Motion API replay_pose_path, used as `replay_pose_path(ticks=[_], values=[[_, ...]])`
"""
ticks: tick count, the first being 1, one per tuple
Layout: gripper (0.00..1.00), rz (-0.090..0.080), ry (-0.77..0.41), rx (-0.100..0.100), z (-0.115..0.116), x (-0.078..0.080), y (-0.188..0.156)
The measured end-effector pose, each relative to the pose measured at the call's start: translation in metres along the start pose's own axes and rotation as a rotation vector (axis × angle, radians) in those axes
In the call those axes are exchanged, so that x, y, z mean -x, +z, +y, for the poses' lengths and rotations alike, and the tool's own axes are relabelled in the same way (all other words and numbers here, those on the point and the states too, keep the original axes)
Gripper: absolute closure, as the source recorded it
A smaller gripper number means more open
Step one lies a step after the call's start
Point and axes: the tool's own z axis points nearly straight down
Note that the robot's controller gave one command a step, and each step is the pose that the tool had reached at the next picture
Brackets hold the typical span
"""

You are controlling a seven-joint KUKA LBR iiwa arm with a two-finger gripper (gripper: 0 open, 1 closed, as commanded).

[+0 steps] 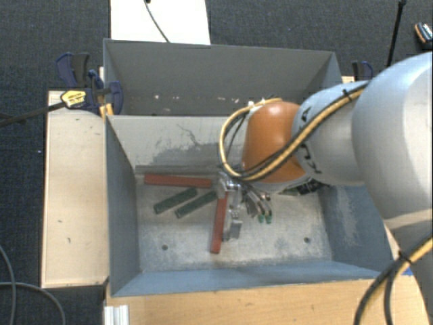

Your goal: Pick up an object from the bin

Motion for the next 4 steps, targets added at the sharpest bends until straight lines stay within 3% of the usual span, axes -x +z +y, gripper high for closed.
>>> replay_pose_path(ticks=[1, 2, 3, 4], values=[[0.00, -0.001, -0.020, 0.005, 0.081, 0.034, -0.009], [0.00, 0.008, 0.049, -0.002, 0.028, -0.005, 0.001], [1.00, 0.004, 0.042, 0.000, 0.031, -0.003, 0.000], [1.00, -0.004, 0.000, 0.000, 0.014, -0.019, -0.124]])
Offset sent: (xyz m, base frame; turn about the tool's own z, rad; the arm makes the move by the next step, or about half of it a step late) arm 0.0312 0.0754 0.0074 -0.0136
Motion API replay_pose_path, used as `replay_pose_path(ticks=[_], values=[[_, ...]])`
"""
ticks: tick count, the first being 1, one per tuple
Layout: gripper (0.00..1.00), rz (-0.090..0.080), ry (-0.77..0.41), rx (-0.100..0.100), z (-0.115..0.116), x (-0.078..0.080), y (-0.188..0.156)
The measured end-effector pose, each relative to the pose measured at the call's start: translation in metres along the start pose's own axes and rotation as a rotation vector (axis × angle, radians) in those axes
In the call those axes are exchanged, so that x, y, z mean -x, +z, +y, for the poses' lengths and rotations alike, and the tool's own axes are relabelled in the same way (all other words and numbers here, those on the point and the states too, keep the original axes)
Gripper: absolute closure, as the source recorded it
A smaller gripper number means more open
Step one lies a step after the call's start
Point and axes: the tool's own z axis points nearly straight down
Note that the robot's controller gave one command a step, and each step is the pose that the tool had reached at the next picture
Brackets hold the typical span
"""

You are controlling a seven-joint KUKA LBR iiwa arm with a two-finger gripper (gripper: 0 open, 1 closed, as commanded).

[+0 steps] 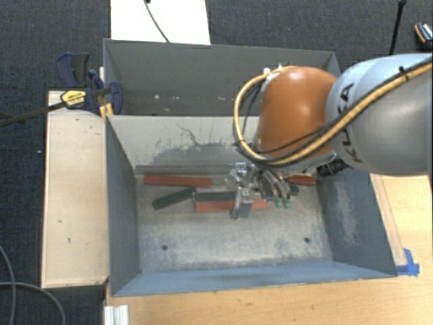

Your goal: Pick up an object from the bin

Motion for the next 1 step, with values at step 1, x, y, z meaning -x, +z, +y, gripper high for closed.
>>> replay_pose_path(ticks=[1], values=[[1.00, -0.003, -0.201, 0.000, -0.0174, 0.0105, -0.1535]])
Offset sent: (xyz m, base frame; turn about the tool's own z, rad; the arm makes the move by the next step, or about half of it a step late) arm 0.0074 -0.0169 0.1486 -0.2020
